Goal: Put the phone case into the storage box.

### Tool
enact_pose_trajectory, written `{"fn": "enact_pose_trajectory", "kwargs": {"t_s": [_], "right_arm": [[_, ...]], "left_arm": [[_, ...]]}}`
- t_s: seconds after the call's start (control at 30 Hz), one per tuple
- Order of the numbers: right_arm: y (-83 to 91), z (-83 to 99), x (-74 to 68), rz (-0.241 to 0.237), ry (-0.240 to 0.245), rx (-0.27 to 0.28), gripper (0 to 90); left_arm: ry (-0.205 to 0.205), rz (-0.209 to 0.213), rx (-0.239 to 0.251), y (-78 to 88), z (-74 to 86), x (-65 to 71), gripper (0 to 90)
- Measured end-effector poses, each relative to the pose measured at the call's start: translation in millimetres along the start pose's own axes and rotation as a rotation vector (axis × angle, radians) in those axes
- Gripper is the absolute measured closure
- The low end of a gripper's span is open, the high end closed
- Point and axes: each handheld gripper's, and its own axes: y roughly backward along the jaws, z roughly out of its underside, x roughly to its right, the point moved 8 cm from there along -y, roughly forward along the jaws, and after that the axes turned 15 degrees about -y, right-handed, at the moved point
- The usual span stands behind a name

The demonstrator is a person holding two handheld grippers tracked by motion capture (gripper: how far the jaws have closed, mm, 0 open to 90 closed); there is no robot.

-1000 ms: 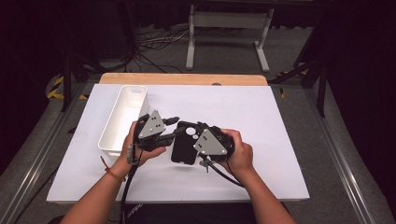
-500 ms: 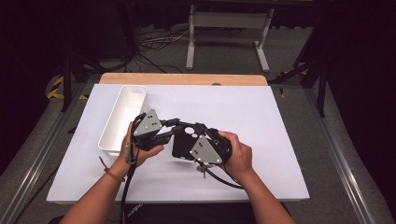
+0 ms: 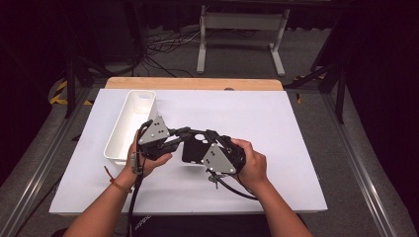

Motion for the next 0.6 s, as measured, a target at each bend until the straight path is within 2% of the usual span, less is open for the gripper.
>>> {"fn": "enact_pose_trajectory", "kwargs": {"t_s": [0.17, 0.33, 0.6], "right_arm": [[-0.7, 0.4, 1.0, -0.022, -0.045, 0.005, 80.3], [-0.9, 0.3, 2.9, -0.03, -0.069, 0.012, 77.5], [0.1, 1.2, 7.1, -0.032, -0.114, 0.014, 73.3]], "left_arm": [[-0.012, -0.004, -0.005, 0.5, 0.2, 0.6, 81.9], [-0.014, -0.03, -0.002, 2.2, 0.5, -2.3, 82.0], [0.001, -0.049, 0.009, 6.0, 1.5, -6.4, 82.0]]}}
